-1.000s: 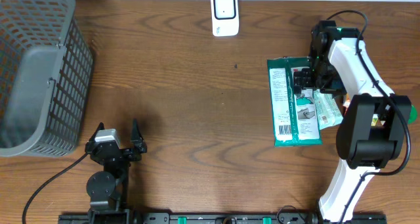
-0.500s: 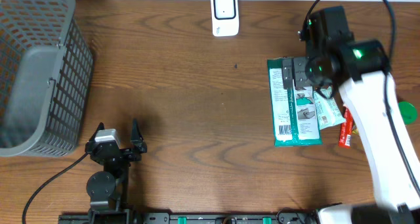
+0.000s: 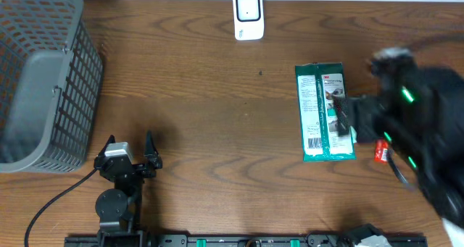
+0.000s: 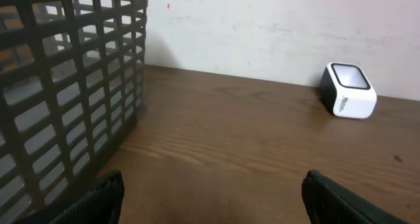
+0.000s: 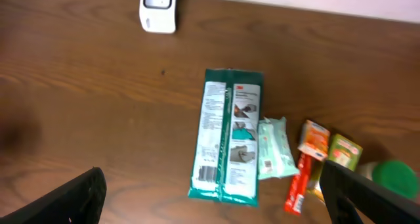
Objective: Scan the item barcode
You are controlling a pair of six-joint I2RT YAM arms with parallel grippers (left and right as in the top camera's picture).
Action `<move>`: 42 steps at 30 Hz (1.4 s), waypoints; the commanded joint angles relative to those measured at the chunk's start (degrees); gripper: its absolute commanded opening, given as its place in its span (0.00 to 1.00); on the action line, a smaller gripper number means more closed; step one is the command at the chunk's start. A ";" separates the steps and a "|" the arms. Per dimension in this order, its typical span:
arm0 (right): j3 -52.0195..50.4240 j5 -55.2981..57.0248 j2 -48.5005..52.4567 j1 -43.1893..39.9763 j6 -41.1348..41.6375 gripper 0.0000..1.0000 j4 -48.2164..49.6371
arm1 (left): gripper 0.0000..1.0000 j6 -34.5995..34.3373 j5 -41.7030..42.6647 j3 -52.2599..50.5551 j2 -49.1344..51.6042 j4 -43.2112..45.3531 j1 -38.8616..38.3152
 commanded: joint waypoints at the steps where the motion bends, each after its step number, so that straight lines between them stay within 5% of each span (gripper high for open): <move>1: 0.57 1.14 -5.27 0.28 -0.02 0.99 -1.66 | 0.87 1.03 -0.79 -0.57 -0.39 -2.86 -0.20; 8: -3.04 2.01 -17.20 -0.22 -2.16 0.99 -4.42 | 0.87 1.03 -0.79 -0.57 -0.39 -2.86 -0.20; 15: -21.42 2.89 -33.51 -7.80 -2.16 0.99 7.52 | 0.87 1.03 -0.79 -0.57 -0.39 -2.86 -0.20; 26: -58.86 -0.70 -54.23 -14.88 -2.14 0.99 49.96 | 0.88 1.03 -0.79 -0.57 -0.39 -2.86 -0.20; 35: -83.30 -8.37 -60.63 -16.83 -0.96 0.99 89.50 | 0.87 1.03 -0.79 -0.57 -0.39 -2.86 -0.20; 42: -93.15 -8.33 -60.63 -16.81 -0.79 0.99 98.42 | 0.87 1.03 -0.79 -0.57 -0.39 -2.86 -0.20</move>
